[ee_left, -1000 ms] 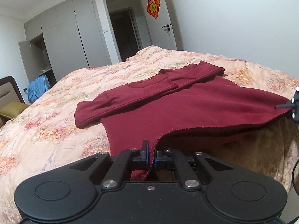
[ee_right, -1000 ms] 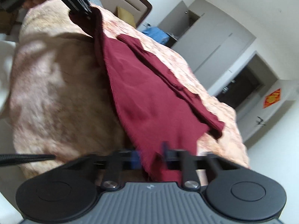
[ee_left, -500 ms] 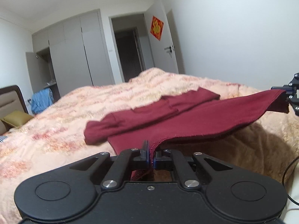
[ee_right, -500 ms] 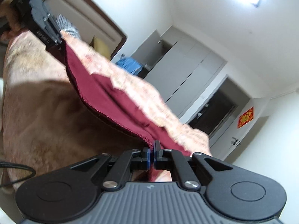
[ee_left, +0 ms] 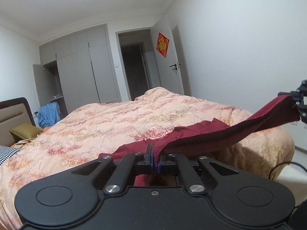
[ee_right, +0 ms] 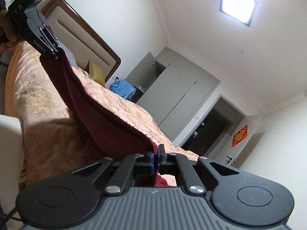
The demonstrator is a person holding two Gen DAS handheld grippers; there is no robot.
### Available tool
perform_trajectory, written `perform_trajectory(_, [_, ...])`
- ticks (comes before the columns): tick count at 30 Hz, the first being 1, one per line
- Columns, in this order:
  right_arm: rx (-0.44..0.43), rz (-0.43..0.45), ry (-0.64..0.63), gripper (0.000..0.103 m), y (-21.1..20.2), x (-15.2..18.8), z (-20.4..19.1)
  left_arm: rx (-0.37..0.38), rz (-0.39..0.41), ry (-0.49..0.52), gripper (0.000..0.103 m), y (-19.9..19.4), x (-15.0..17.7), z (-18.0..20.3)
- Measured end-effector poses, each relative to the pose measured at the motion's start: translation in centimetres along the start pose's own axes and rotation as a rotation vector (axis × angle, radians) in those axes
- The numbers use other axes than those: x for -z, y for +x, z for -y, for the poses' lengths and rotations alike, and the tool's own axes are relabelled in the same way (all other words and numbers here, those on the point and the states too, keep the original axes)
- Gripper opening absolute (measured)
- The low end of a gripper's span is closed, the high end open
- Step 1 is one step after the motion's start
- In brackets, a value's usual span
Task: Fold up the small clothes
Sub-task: 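Lift the hem with both grippers and fold it over toward the collar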
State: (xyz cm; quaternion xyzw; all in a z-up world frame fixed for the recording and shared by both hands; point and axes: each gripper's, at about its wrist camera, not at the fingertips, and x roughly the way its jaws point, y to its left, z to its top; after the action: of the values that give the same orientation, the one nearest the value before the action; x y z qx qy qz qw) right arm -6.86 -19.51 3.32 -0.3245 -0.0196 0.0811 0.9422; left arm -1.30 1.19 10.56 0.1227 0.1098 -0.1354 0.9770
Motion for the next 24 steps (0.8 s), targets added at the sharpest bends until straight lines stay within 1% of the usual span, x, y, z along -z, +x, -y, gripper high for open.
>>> perform_trajectory(3, [0.004, 0.015, 0.001, 0.004, 0.4, -0.2, 0.3, -0.020, 0.001, 0.008, 0.003, 1.0, -0.7, -0.7])
perform_trajectory(5, [0.004, 0.027, -0.009, 0.004, 0.8, -0.2, 0.2, -0.023, -0.002, 0.016, 0.004, 2.5, -1.5, -1.5])
perform_trajectory(9, [0.009, 0.047, -0.073, 0.004, 4.3, -1.1, 1.5, -0.037, -0.008, 0.076, 0.004, 6.7, -4.7, -3.1])
perform_trajectory(12, [0.024, 0.053, -0.123, 0.004, 8.9, -1.8, 3.5, -0.033, -0.012, 0.107, 0.004, 10.6, -7.6, -4.5])
perform_trajectory(13, [0.028, 0.052, -0.129, 0.004, 10.6, -2.2, 4.2, -0.037, -0.012, 0.133, 0.004, 12.0, -8.5, -4.8])
perform_trajectory(17, [0.031, 0.038, -0.134, 0.004, 17.4, -3.2, 7.0, -0.072, -0.020, 0.213, 0.005, 18.3, -11.3, -5.7])
perform_trajectory(20, [0.009, 0.006, -0.143, 0.006, 22.9, -3.3, 8.5, -0.082, -0.049, 0.254, 0.005, 23.2, -12.1, -6.3])
perform_trajectory(22, [-0.009, -0.027, -0.141, 0.008, 26.4, -3.1, 9.4, -0.081, -0.071, 0.272, 0.005, 26.6, -12.1, -6.6])
perform_trajectory(24, [-0.028, -0.071, -0.135, 0.009, 30.2, -2.3, 10.0, -0.065, -0.111, 0.267, 0.005, 29.8, -11.7, -7.3])
